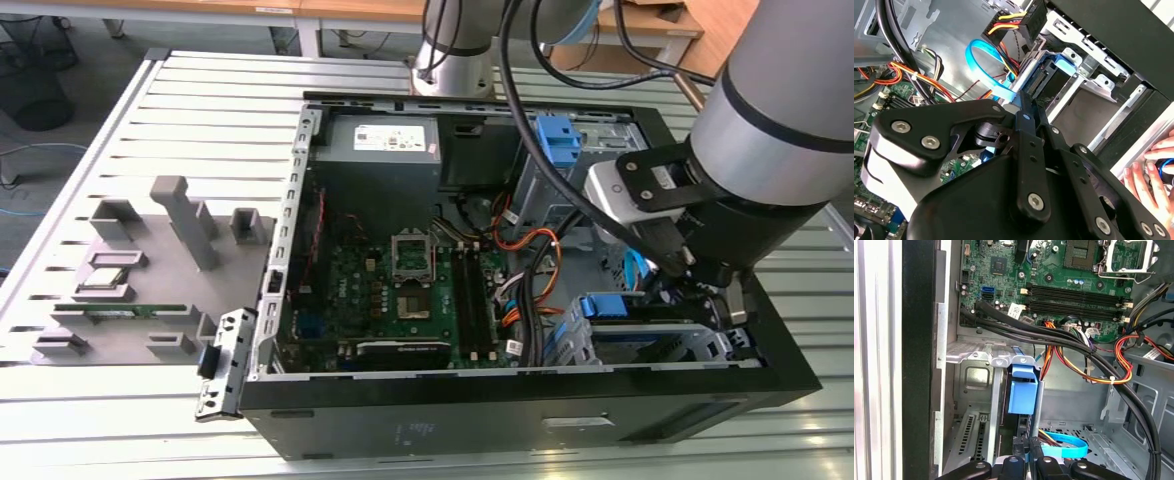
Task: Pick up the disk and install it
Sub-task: 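Insert the first disk wire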
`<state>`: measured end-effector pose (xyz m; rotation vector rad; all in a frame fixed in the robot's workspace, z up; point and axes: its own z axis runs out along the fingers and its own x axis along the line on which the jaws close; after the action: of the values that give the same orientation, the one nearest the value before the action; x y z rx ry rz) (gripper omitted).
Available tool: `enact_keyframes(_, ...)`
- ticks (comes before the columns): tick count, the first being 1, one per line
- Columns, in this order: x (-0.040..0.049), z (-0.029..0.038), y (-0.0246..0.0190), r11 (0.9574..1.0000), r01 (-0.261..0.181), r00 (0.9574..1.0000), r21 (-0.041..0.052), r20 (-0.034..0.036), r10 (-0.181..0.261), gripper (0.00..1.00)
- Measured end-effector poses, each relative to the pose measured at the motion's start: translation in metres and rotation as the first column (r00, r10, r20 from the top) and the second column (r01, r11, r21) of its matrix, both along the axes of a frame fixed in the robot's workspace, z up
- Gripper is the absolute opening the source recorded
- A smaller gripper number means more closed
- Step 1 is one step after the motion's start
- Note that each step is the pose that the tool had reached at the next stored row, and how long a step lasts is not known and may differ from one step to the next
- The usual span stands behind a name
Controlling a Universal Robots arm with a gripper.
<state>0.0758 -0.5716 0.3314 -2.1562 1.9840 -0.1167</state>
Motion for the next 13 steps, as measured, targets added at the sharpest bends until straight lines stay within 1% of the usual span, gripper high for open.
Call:
enact_keyframes(5,-0.0022,-0.0002,0.0000,1.0000,0.000,1.0000,0.0001,0.0035,0.000,0.16)
enact_keyframes(8,-0.0022,-0.0002,0.0000,1.0000,0.000,1.0000,0.0001,0.0039,0.000,0.16)
enact_keyframes(11,-0.0023,-0.0007,0.0001,1.0000,0.000,1.0000,0.0002,0.0070,0.000,0.16)
enact_keyframes(13,-0.0022,-0.0007,0.0000,1.0000,0.000,1.0000,0.0000,0.0074,0.000,0.16)
